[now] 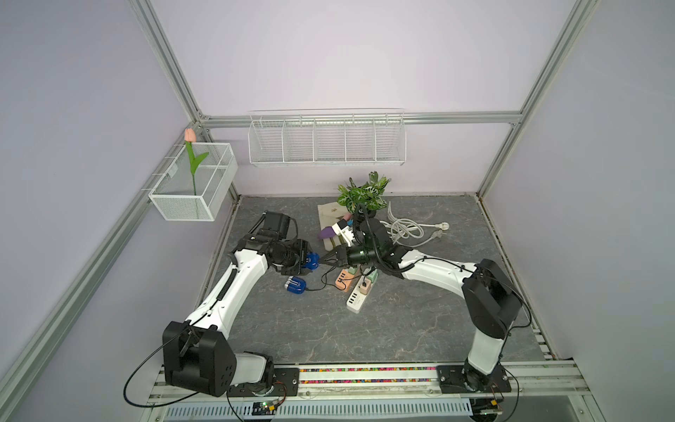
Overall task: Charge the electric shaver
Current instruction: Insert the charging cable into the electric shaver, then place the electric shaver at the center of the board.
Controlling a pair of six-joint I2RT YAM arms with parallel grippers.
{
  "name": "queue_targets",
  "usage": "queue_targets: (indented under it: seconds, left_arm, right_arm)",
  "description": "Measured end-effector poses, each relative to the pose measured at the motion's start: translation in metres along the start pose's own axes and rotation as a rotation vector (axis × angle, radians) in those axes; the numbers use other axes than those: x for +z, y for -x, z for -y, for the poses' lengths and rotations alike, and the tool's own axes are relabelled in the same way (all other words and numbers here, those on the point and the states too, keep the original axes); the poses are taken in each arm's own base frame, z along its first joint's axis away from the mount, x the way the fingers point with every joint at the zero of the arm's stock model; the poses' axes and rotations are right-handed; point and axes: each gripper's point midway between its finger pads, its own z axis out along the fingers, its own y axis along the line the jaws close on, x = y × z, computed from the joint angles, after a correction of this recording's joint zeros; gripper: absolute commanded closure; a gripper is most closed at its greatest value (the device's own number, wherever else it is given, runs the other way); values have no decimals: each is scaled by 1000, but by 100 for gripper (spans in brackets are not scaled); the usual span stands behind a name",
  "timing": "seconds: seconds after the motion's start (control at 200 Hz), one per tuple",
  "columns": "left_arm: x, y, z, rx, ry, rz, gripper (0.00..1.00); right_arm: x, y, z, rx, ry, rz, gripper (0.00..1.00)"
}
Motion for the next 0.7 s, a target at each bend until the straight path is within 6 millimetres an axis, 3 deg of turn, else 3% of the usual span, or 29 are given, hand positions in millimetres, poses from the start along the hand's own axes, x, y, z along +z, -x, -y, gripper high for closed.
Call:
queue_targets:
  seconds: [0.415,0.55,0.625,0.7]
  left_arm:
    - [1,8,6,-6,-11,59,100]
    - [-1,2,3,5,-20,30,100]
    - [-5,-1,-6,4,-28,3,100]
    - [-7,1,-18,-5,-34,-15,100]
  right_arm:
    - [8,6,3,11,-11,-11,92]
    - [7,2,6,13,-24,-15,61]
    - [2,-5,11,37,-43,-28,42]
    - [-7,-13,14,69,-75,-40,30]
